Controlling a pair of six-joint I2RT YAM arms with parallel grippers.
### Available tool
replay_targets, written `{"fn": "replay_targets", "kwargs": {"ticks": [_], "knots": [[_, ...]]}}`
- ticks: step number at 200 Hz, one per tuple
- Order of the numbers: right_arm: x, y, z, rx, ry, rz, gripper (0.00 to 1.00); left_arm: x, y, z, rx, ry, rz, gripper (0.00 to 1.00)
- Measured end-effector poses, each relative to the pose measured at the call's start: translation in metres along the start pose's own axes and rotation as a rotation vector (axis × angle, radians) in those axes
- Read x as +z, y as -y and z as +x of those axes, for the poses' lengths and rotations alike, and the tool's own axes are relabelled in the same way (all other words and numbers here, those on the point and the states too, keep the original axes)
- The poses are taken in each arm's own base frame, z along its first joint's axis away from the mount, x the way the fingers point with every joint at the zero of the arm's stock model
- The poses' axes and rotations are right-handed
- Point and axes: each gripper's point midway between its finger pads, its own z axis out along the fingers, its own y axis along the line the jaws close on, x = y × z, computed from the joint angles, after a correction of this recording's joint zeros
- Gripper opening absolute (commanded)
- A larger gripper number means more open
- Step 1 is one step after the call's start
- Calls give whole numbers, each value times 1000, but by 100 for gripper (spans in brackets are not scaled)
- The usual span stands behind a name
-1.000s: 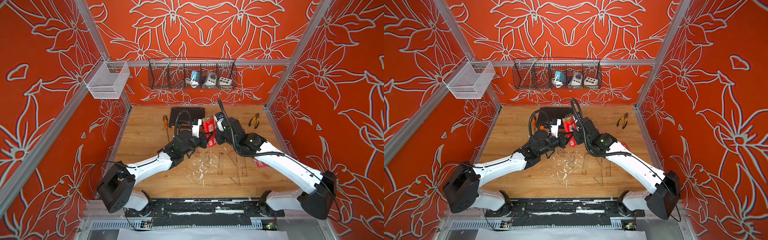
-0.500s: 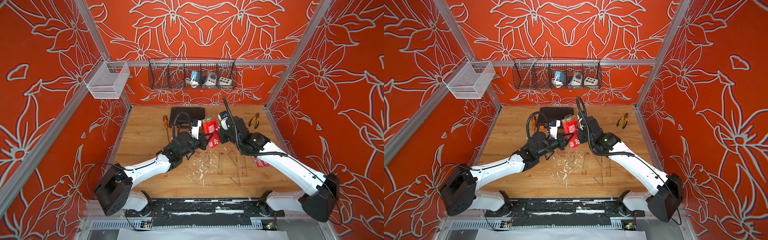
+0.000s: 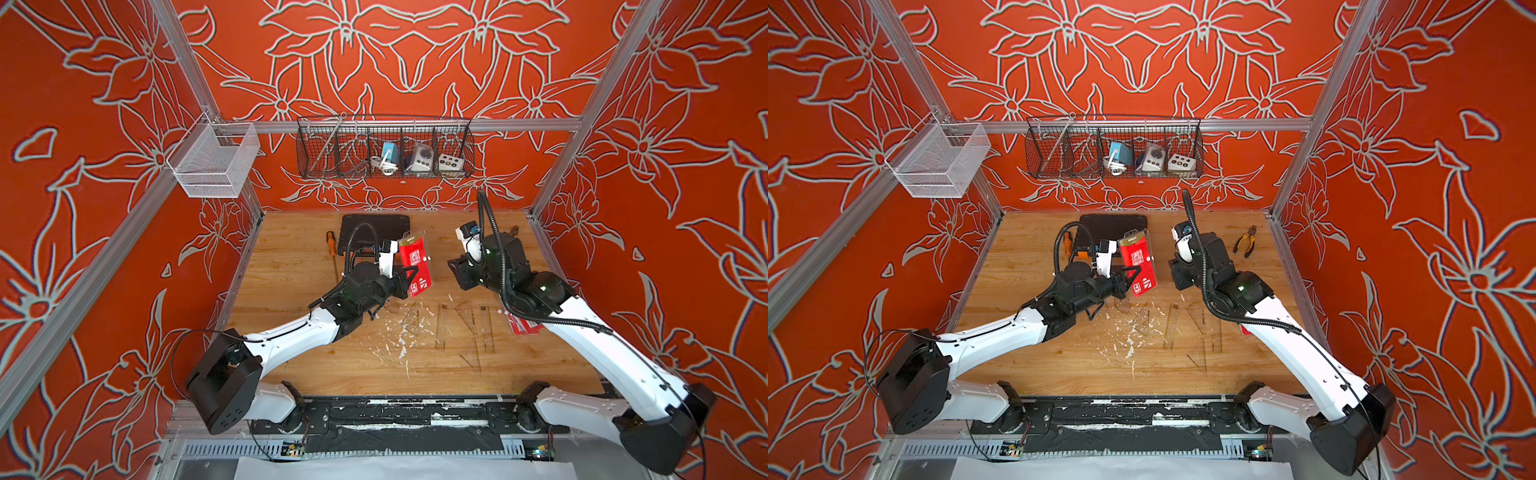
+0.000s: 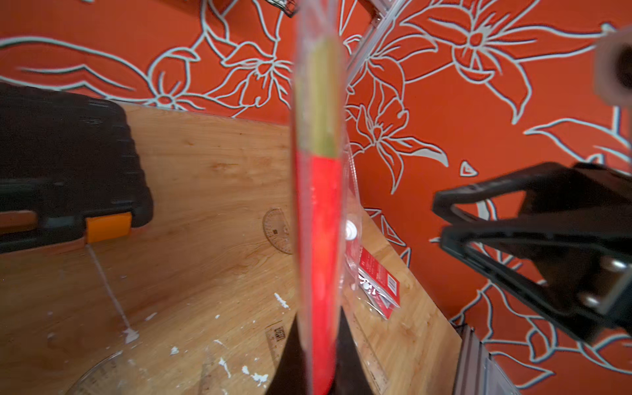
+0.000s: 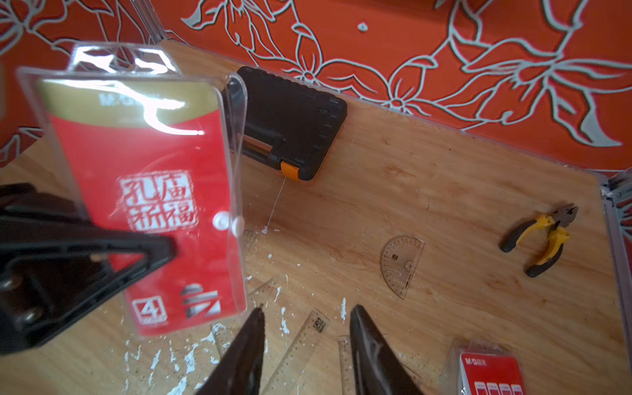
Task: Open the ruler set and take out the ruler
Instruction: Open the ruler set bag.
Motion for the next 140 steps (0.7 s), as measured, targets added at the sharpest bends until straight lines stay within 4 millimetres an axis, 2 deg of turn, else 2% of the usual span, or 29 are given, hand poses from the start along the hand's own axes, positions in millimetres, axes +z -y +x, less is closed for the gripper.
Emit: {"fn": "replay_targets", "kwargs": {"ticks": [30,58,73,88,107,140], "knots": [[-7,0,15,14,-61,-5,44,-10,-21,-3,0,10,-59,0],[3,-10,39,17,-121,-61,41,-19,-28,-4,14,14,-76,0],[8,-20,56,29,-153,-122,34,-21,-27,-4,23,8,-73,0],[9,-34,66,46,-157,-200,22,-22,-27,-2,30,0,-71,0],[3,-52,61,58,-116,-299,10,-23,-26,3,34,-21,-62,0],[-4,-73,38,60,-26,-408,8,-23,-18,10,32,-55,-14,0]]}}
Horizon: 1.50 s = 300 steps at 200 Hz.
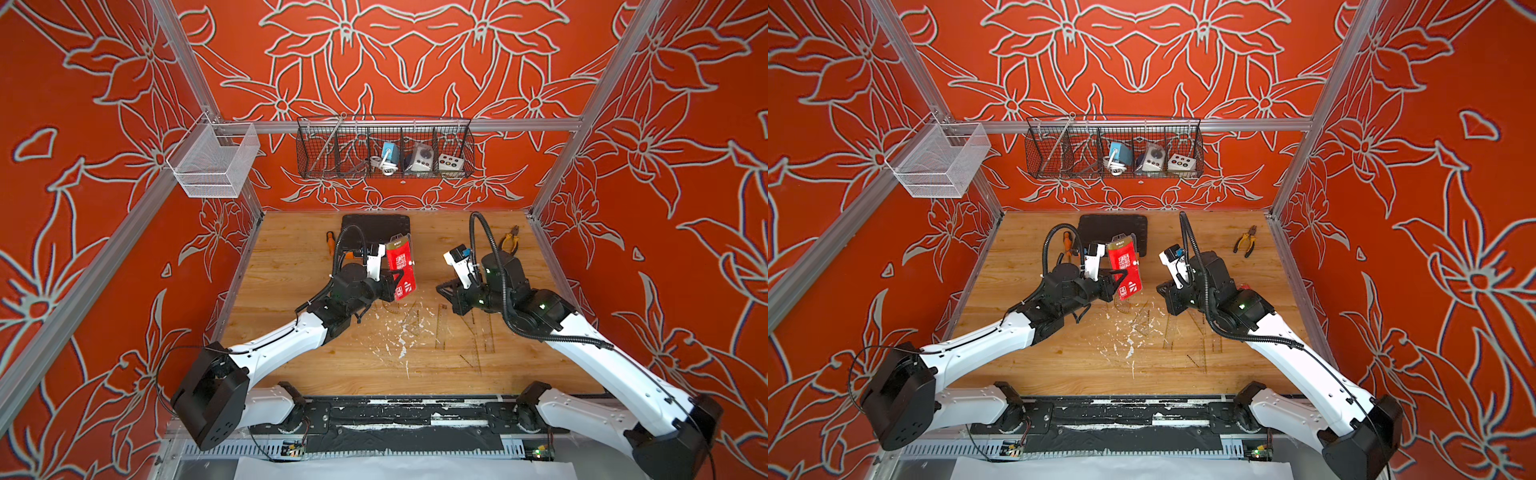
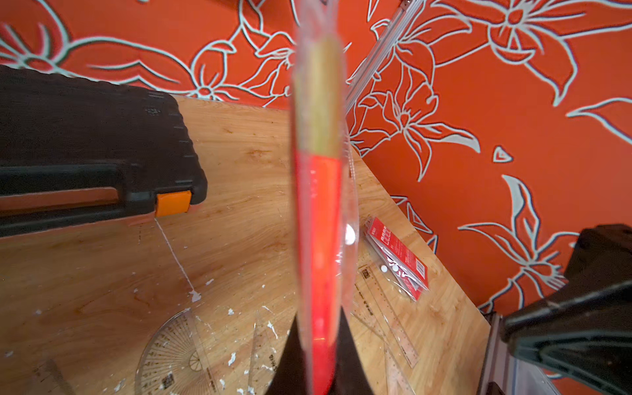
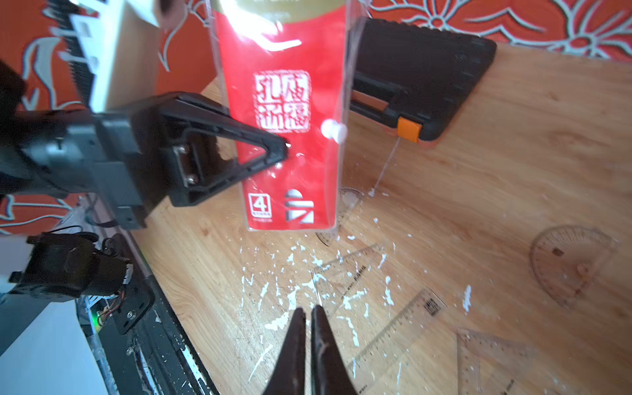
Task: Open the ruler set and take out the ruler
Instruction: Open the ruler set bag.
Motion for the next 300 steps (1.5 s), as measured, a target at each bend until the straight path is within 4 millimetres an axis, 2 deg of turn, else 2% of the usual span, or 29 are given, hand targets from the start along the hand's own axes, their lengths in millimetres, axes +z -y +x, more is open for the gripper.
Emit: {"fn": "replay_targets", "kwargs": {"ticks": [16,38,51,74,102,134,159,196,247,300], "knots": [[5,-6,-6,-1,20,-33,12,0,5,2,0,-11,28,0],[18,-4,-8,19,14,-38,30,0,10,5,-2,-20,62,0],[27,1,-7,30,0,-20,38,0,12,8,-4,-26,78,0],[40,9,-7,36,-13,9,45,-1,16,10,-6,-33,104,0],[49,17,-9,41,-10,43,48,-1,22,9,-4,-29,136,0],[52,25,-22,35,17,94,47,-2,27,12,-5,-36,167,0],[50,32,-27,20,34,137,41,-6,31,15,-2,-41,192,0],[44,31,-40,-13,56,156,33,-12,37,12,6,-28,219,0],[43,29,-38,-22,41,143,31,-19,46,3,14,2,255,0],[45,16,-36,-29,25,66,8,-22,48,3,15,6,262,0]]}}
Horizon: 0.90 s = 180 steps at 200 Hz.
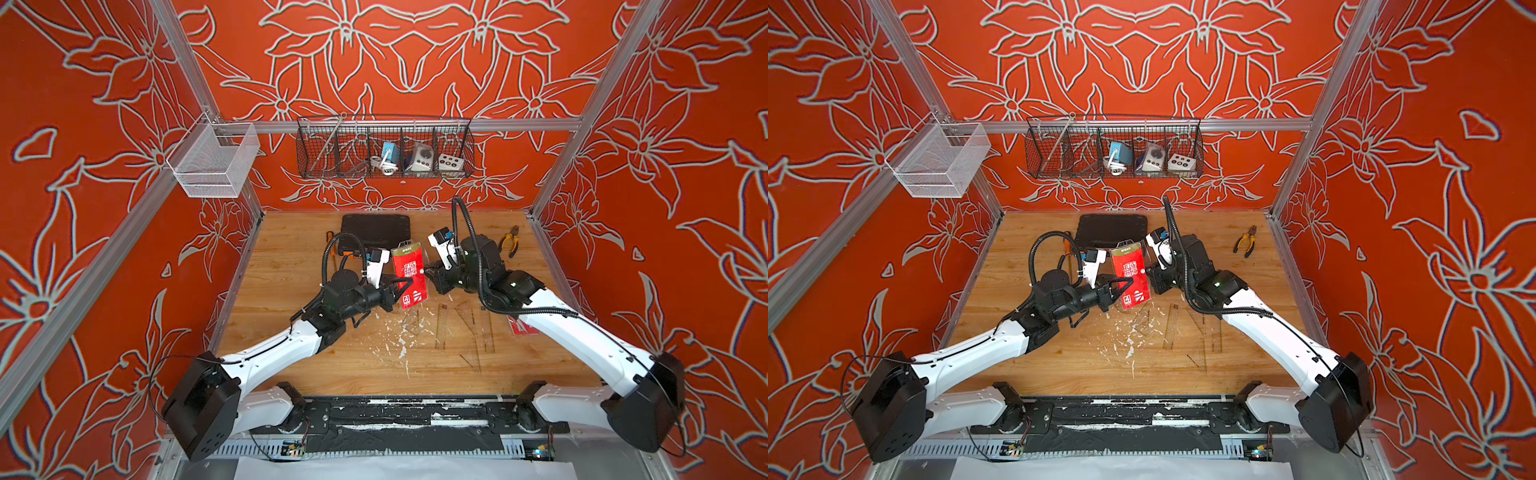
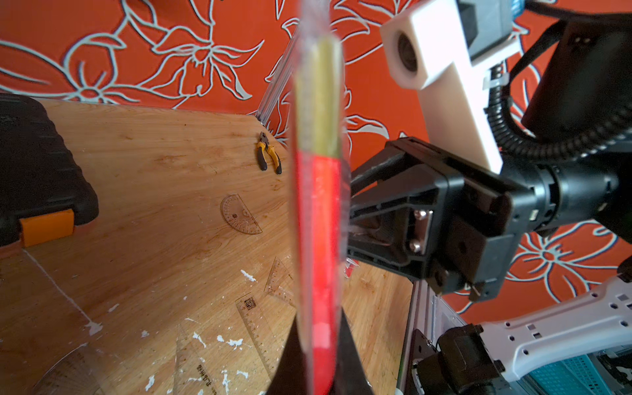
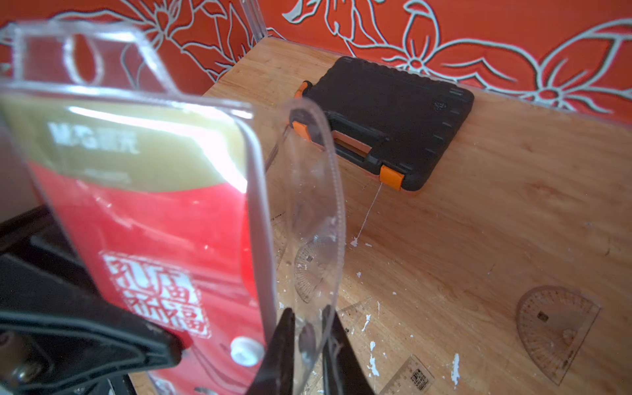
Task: Open the ruler set and take out the ruler
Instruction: Open the ruler set bag.
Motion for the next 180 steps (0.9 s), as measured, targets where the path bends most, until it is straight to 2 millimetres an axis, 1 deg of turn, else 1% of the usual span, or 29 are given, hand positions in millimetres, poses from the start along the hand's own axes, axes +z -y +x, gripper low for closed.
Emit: {"fn": "replay_targets", "kwargs": {"ticks": [17,43,56,64,80,94,102,123,140,159,171,180], "knots": [[-1,-2,0,-3,-1,-19,0,0,-1,1,0,1,-2,0],[-6,-3,-3,14,8,-48,0,0,-3,-1,1,13,-14,0],[-12,-1,-7,31,22,-65,0,0,-5,-3,2,23,-23,3],[-17,-1,-8,45,28,-88,0,2,-6,-5,0,30,-26,9],[-23,2,-8,82,32,-121,0,7,-8,-7,-12,33,-24,25],[-30,8,-8,116,34,-141,0,12,-17,-2,-36,17,-45,42],[-35,10,-8,131,34,-153,0,15,-25,4,-47,4,-69,47],[-48,11,-6,165,30,-178,0,18,-40,15,-80,-28,-114,51],[-55,9,-4,183,23,-201,0,18,-45,18,-89,-32,-139,52],[-59,2,-1,200,7,-237,0,15,-50,18,-90,-34,-170,53],[-58,-1,4,216,-8,-260,0,12,-51,18,-89,-35,-187,50],[-56,-2,10,229,-22,-271,0,9,-50,15,-85,-31,-195,44]]}}
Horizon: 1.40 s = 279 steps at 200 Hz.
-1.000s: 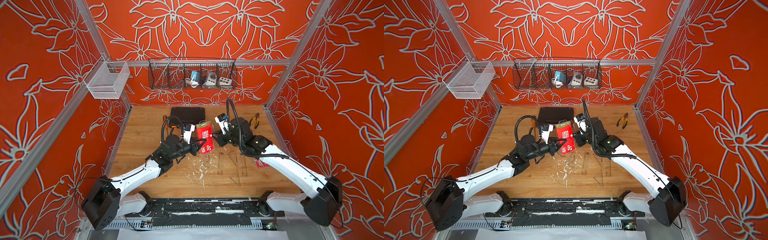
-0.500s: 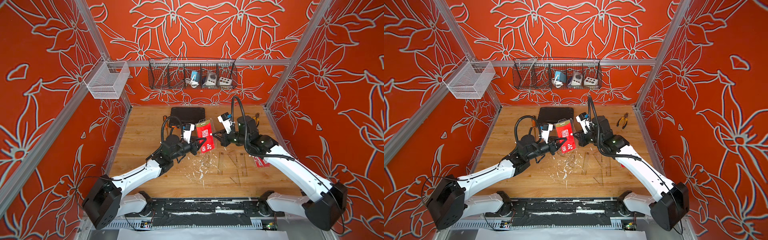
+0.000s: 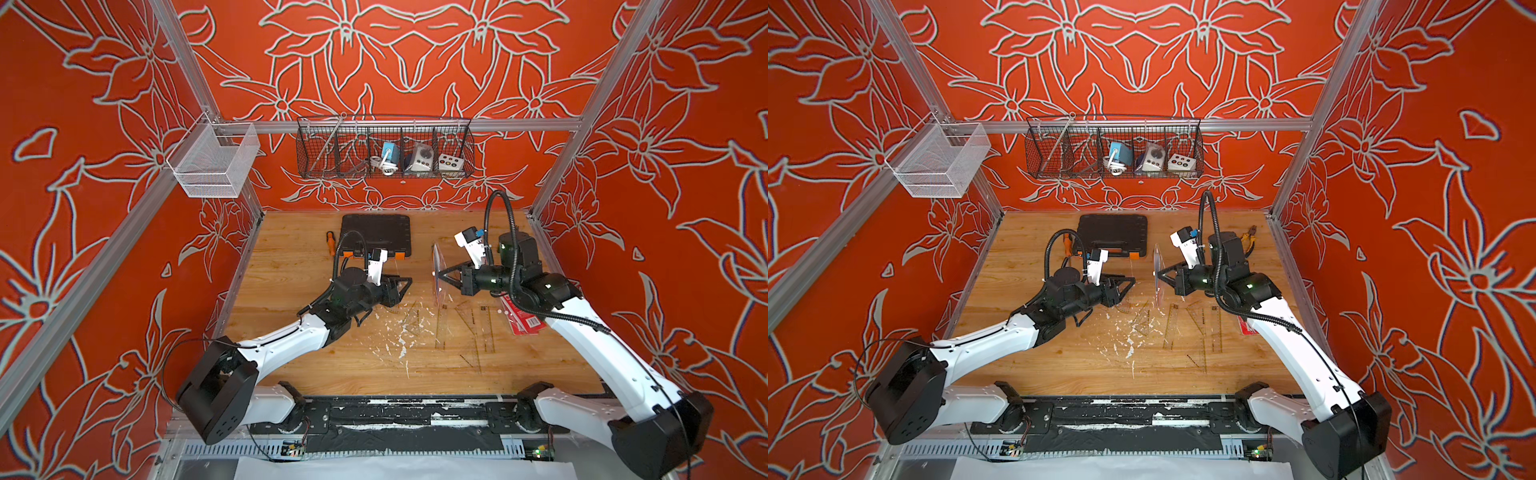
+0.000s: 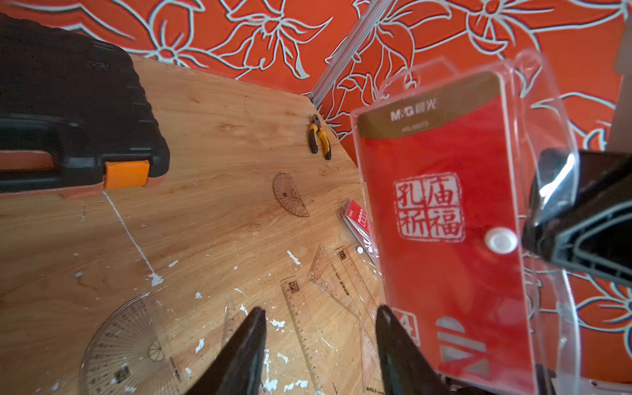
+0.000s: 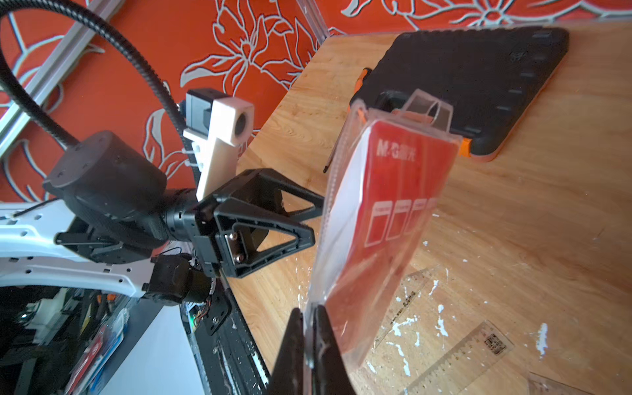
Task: Open the ruler set and take out the ruler
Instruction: Open the ruler set bag, then take out the ruler from the ruler set bag.
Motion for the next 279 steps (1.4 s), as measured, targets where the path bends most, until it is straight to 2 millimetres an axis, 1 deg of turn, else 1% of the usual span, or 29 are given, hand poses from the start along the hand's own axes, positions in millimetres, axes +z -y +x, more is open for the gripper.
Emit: {"fn": "replay_targets", "kwargs": {"ticks": [9,26,42,66,76,89,99,109,124,147,161,191,207,246,279], "knots": [[2,2,6,14,-14,-4,0,-4,3,-4,6,9,1,35],[7,7,16,40,-31,-10,0,-16,16,-17,17,46,29,18],[11,11,23,51,-42,-8,0,-23,34,-28,23,75,72,8],[16,14,23,52,-42,-5,0,-22,64,-38,40,86,141,1],[17,15,22,47,-38,-4,0,-18,74,-39,45,81,164,0],[19,14,20,40,-33,-5,0,-10,84,-37,47,63,185,0],[21,14,20,34,-32,-5,0,-1,88,-31,46,39,192,0],[21,14,19,31,-29,-4,0,7,90,-24,44,16,193,0],[22,14,19,25,-26,1,0,17,87,-11,38,-20,179,0],[22,15,18,22,-22,8,0,25,80,0,29,-52,157,0],[22,15,18,17,-22,12,0,26,79,1,27,-53,152,0],[23,15,18,10,-22,19,0,29,84,-8,27,-36,157,0],[23,15,19,3,-23,19,0,32,84,-9,27,-34,153,0],[22,16,23,-9,-36,31,0,42,70,-1,19,-52,92,0],[17,14,23,-31,-33,42,0,43,60,2,17,-59,41,0]]}}
